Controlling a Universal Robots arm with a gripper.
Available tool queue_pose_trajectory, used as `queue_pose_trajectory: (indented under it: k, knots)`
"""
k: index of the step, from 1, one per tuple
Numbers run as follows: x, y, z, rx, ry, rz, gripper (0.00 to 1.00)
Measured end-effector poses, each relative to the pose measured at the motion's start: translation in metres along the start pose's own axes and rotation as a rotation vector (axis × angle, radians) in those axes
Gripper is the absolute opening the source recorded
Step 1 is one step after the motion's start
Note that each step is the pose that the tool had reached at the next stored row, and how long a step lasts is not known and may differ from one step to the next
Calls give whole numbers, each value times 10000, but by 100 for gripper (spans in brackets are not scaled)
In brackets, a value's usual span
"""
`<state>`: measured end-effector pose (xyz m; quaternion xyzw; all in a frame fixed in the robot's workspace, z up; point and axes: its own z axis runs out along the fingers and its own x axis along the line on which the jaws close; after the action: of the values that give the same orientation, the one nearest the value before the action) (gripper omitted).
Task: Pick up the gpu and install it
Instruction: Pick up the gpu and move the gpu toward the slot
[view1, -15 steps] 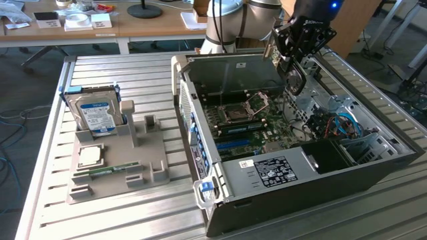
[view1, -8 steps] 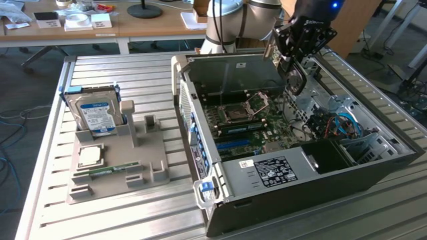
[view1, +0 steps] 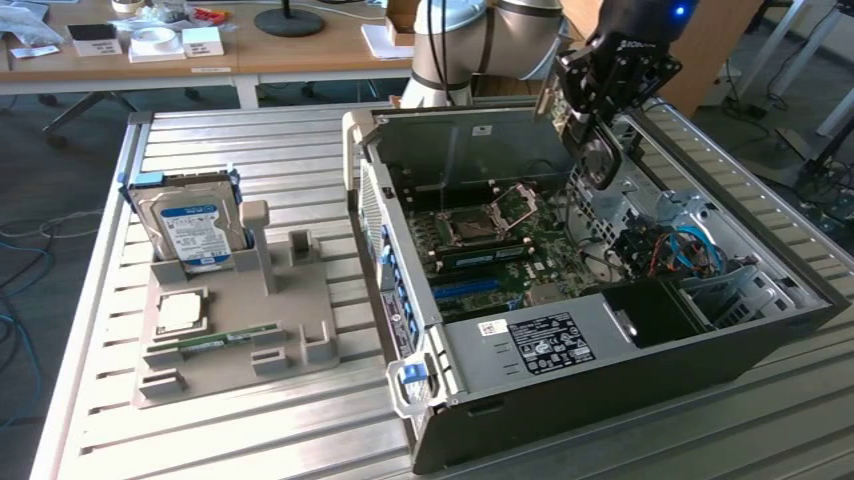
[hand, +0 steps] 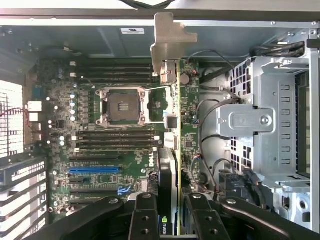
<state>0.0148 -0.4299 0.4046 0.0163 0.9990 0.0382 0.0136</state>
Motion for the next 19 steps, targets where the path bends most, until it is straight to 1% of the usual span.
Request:
queue_pose_trajectory:
  k: [5,17,19]
  knots:
    - [-64,4,4,0,0,-1,27]
    - [-67,10,5,0,-1,-1,27]
    - [-81,12,5,0,0,0,27]
